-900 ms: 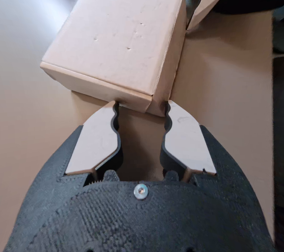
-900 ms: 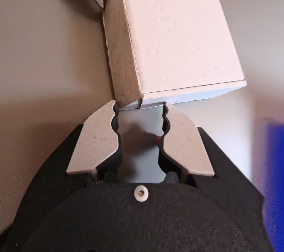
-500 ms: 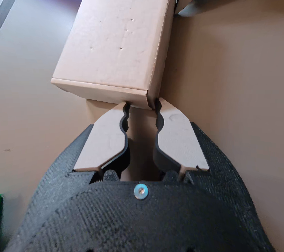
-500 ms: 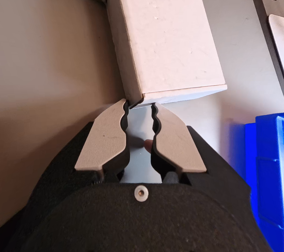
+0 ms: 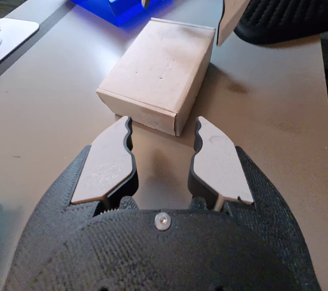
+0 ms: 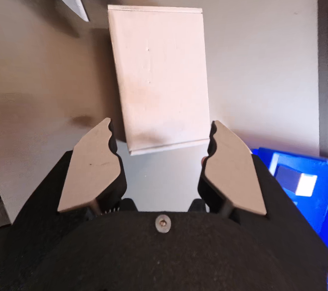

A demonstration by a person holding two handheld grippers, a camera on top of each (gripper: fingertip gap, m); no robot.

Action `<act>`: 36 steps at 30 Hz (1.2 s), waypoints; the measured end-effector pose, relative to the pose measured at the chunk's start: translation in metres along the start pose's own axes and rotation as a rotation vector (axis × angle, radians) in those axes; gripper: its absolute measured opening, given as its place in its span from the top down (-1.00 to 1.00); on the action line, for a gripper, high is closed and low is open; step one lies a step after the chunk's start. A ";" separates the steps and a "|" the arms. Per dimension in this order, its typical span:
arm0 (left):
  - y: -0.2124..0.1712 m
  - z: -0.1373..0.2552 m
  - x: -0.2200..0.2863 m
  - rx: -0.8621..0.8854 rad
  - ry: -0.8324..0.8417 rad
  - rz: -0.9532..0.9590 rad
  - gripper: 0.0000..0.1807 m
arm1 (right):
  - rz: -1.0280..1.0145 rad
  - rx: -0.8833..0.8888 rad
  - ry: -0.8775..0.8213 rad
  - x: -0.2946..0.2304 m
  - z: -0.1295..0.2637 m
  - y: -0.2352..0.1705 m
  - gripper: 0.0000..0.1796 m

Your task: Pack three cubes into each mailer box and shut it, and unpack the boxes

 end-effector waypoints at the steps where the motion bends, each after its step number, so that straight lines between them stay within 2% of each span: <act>1: 0.001 0.002 0.000 0.019 0.007 0.016 0.24 | 0.021 -0.036 0.021 0.002 -0.008 0.007 -0.19; 6: 0.000 0.012 -0.003 0.074 0.040 0.056 0.19 | 0.094 -0.188 0.122 0.004 -0.046 0.032 -0.36; 12: 0.000 0.018 -0.004 0.107 0.036 0.078 0.15 | 0.180 -0.254 0.154 0.007 -0.068 0.040 -0.37; 16: 0.002 0.024 -0.005 0.151 0.032 0.113 0.13 | 0.213 -0.209 0.154 0.005 -0.053 0.040 -0.37; 21: 0.002 0.026 -0.005 0.165 0.037 0.126 0.13 | 0.145 -0.157 0.047 0.053 0.009 0.032 -0.37; 25: 0.002 0.025 -0.004 0.158 0.053 0.116 0.12 | 0.044 -0.167 -0.103 0.121 0.069 0.008 -0.37; 29: 0.002 0.028 -0.007 0.183 0.067 0.138 0.12 | -0.060 -0.238 -0.255 0.190 0.101 -0.037 -0.37; 32: 0.001 0.029 -0.009 0.193 0.075 0.158 0.12 | -0.124 -0.335 -0.336 0.235 0.099 -0.076 -0.37; 36: -0.001 0.028 -0.012 0.192 0.083 0.178 0.12 | -0.174 -0.434 -0.373 0.283 0.073 -0.120 -0.37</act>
Point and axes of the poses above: each gripper's, where its closed fingertips meet, z back along the fingers, y out of its top, x = y × z across the jaws, the point moved 8 cm from there along z, back along the fingers, and after that the axes turned 2 degrees about x, right-handed, at the moved point
